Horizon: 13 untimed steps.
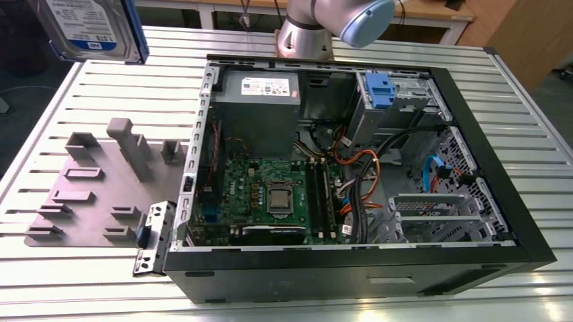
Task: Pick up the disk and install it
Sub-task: 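Pick up the disk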
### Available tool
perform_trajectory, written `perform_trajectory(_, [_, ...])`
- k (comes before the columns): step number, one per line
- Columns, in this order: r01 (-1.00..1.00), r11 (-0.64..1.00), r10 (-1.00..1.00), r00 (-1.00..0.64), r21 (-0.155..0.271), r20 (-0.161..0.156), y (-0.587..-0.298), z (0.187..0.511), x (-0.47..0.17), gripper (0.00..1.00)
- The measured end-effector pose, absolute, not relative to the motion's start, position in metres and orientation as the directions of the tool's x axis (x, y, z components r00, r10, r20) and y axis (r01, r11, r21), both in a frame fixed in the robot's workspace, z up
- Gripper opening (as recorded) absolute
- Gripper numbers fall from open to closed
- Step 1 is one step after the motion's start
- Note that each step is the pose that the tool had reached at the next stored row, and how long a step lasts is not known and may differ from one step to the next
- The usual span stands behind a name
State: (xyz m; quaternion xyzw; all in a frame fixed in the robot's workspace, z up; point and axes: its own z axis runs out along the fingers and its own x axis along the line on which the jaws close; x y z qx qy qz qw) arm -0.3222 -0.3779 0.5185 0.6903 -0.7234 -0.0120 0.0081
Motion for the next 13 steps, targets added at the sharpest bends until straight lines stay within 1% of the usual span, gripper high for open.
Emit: perform_trajectory(13, [-0.999,0.047,-0.999,-0.047,0.029,-0.005,-0.3779,0.5167,-0.3117,0.35])
